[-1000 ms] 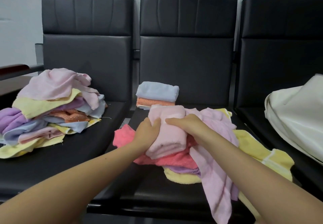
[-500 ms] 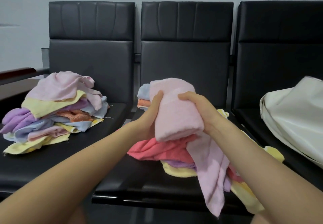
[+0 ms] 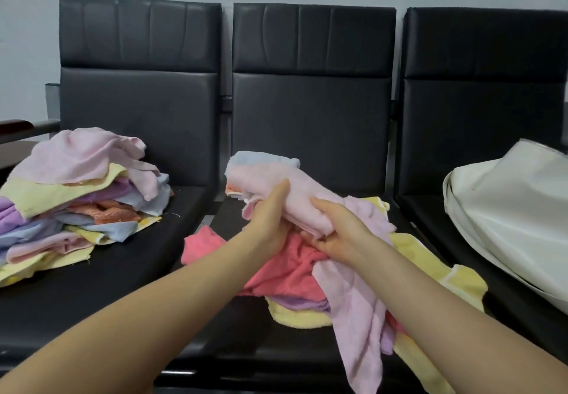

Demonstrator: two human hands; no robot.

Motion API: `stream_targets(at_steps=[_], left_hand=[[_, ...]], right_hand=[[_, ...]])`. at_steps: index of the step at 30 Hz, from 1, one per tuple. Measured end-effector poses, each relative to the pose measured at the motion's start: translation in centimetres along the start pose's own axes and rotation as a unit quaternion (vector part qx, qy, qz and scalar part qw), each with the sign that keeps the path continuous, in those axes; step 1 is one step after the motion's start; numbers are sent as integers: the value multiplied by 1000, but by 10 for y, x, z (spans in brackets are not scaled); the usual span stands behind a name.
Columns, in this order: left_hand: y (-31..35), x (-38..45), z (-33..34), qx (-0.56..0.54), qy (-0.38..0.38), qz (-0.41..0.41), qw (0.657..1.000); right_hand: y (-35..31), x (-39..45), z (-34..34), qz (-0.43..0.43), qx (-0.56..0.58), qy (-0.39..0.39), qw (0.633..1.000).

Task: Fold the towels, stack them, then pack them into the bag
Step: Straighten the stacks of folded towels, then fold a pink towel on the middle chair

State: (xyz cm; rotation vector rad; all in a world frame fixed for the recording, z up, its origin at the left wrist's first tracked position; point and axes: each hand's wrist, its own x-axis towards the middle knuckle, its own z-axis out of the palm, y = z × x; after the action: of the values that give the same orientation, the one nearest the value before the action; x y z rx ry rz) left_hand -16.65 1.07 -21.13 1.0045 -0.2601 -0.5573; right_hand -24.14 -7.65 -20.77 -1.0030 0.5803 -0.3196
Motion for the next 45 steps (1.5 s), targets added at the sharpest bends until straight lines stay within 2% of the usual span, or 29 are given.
stream_targets(at_steps=[4, 7, 13, 16, 18, 21, 22, 25, 26, 28, 29, 30, 32, 35, 37, 38, 40, 41, 42, 44, 45], left_hand=[[11, 30, -7, -46, 76, 32, 996], [34, 69, -25, 32, 158, 106, 981], [80, 148, -46, 206, 145, 255, 934], [101, 198, -54, 304, 160, 275, 898], [103, 232, -68, 403, 168, 266, 859], [78, 264, -95, 590, 144, 223, 763], [67, 268, -102, 634, 140, 203, 733], [57, 261, -104, 663, 151, 145, 718], [60, 257, -101, 687, 155, 126, 699], [70, 243, -86, 747, 155, 103, 638], [74, 232, -77, 753, 151, 111, 631], [75, 218, -66, 743, 147, 131, 640], [69, 188, -45, 679, 141, 178, 698], [52, 134, -13, 549, 108, 193, 806], [40, 97, 5, 505, 63, 184, 841], [33, 78, 12, 501, 38, 182, 846], [20, 43, 17, 529, -9, 183, 829], [12, 30, 16, 565, -28, 184, 804], [4, 20, 14, 618, -47, 186, 762], [-9, 7, 6, 716, -61, 195, 667], [-12, 2, 1, 738, -50, 198, 644]], right_hand=[[-14, 30, -2, -91, -23, 45, 995], [-31, 60, 1, -176, -109, 65, 976], [-71, 141, 43, -239, -226, 64, 942], [-87, 186, 72, -307, -303, 93, 897], [-86, 219, 82, -316, -383, 96, 863], [-61, 265, 78, -243, -591, 72, 766], [-52, 273, 74, -220, -628, 68, 743], [-47, 272, 67, -207, -668, 48, 713], [-51, 267, 65, -193, -670, 33, 716], [-60, 247, 58, -157, -639, 8, 753], [-64, 232, 53, -151, -605, 6, 781], [-70, 215, 48, -158, -563, 8, 811], [-79, 176, 37, -184, -480, 23, 858], [-87, 118, 14, -190, -400, 61, 894], [-85, 84, -10, -192, -379, 101, 900], [-83, 71, -24, -191, -380, 123, 897], [-73, 51, -53, -184, -400, 174, 881], [-68, 42, -66, -176, -421, 198, 868], [-61, 36, -79, -155, -438, 204, 862], [-46, 19, -95, -92, -437, 166, 879], [-39, 10, -99, -56, -415, 136, 898]])
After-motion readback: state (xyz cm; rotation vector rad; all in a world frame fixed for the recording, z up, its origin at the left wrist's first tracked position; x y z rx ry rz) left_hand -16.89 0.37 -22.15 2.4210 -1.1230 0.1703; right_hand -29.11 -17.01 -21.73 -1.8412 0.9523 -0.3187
